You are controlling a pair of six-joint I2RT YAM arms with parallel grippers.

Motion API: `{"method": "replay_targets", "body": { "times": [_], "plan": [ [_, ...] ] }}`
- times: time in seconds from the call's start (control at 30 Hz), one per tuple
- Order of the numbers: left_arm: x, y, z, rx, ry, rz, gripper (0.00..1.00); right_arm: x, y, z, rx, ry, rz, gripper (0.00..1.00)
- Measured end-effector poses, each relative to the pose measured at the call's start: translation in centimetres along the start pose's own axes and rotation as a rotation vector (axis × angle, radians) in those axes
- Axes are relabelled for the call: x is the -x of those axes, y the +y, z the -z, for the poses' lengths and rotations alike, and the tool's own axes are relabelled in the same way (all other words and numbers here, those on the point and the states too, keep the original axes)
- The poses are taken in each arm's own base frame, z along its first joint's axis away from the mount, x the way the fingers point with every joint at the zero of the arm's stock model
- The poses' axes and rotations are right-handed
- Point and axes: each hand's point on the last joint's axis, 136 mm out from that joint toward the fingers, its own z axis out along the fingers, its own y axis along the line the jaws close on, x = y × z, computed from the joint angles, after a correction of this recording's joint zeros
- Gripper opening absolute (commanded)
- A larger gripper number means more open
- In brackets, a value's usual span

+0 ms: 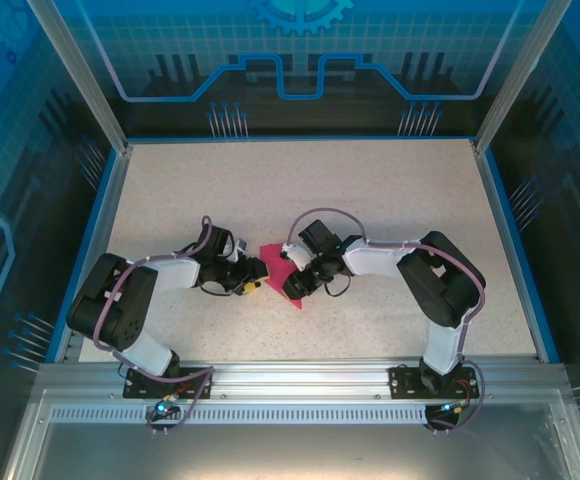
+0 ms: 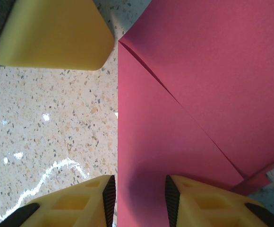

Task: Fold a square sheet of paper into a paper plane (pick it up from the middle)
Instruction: Move the paper to the center of the table, then fold the wing for the fifth time at the center of the table.

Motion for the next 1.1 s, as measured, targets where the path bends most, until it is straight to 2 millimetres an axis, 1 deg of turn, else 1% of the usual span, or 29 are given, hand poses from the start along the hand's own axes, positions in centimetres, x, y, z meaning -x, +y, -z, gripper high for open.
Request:
{"method": "replay_targets", "body": {
  "times": [0.33,0.47,0.67,0.97,1.1],
  "plan": [
    [0.1,0.3,-0.2,0.013,0.0,0.023,0.28,0.0,0.0,0.0,0.0,0.0,-0.002,0.34],
    [0.0,-0.4,-0.6,-0.007,0.002,-0.008,0.27,0.0,-0.1,0.0,0.0,0.0,-0.003,0.34],
    [0.2,-0.7,-0.6,-0.017,-0.006,-0.019,0.27,0.0,-0.1,0.0,0.0,-0.001,-0.006,0.34],
    [0.9,-1.5,-0.6,-0.046,-0.03,-0.04,0.2,0.0,-0.1,0.0,0.0,0.0,-0.01,0.34],
    [1.2,-1.9,-0.6,-0.061,-0.043,-0.055,0.19,0.0,-0.1,0.0,0.0,0.0,-0.01,0.34]
  ]
}}
